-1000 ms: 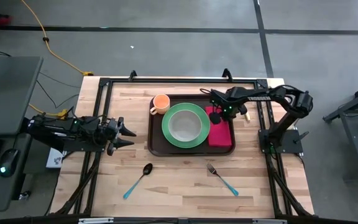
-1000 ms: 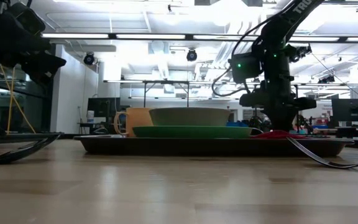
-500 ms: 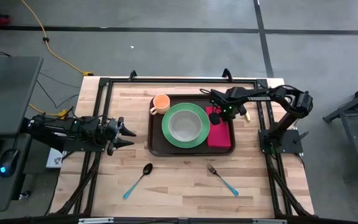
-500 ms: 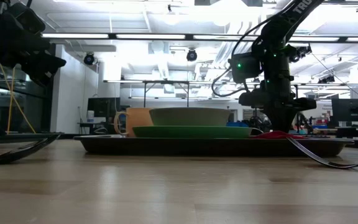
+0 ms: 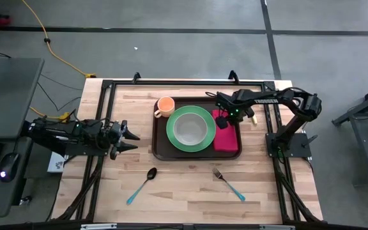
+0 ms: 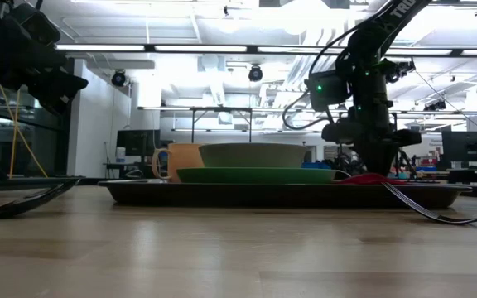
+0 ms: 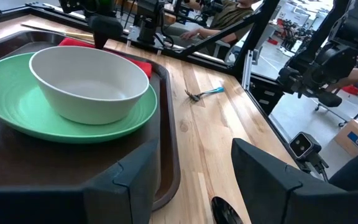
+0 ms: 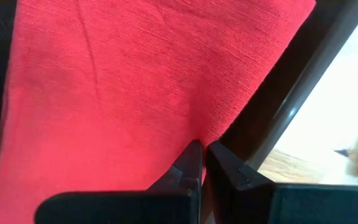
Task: Set up tray
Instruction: Put the red napkin on the brown serving tray to the right of the green plate
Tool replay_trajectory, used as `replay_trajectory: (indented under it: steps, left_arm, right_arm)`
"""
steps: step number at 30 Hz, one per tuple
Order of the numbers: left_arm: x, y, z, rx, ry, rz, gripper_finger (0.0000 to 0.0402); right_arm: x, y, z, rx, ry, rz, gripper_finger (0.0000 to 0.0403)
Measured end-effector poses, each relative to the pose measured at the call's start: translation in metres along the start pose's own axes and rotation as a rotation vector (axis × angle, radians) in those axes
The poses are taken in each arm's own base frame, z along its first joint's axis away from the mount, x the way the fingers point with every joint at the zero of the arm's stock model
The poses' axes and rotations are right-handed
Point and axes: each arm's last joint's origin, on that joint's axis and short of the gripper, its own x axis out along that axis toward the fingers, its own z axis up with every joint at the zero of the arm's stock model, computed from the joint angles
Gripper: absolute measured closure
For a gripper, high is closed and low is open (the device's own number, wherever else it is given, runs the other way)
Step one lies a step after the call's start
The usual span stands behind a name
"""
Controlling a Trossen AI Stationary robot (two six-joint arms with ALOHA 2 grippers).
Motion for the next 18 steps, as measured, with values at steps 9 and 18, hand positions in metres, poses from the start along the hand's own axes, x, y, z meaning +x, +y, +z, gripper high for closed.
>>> replay_trajectory:
  steps: [9,18]
  left_arm:
    - [0.0000,0.0000,0.0000,0.000,0.000,0.000,0.0172]
    - [0.0000,0.0000,0.0000,0.000,0.001,-0.001,0.0172]
  right_arm:
    - [0.0000,0.0011,0.0014,-0.025,-0.016,0.009,0.0402]
    - [0.0000,0.0009,0.0010,-0.036,-0.009,0.011,0.0389]
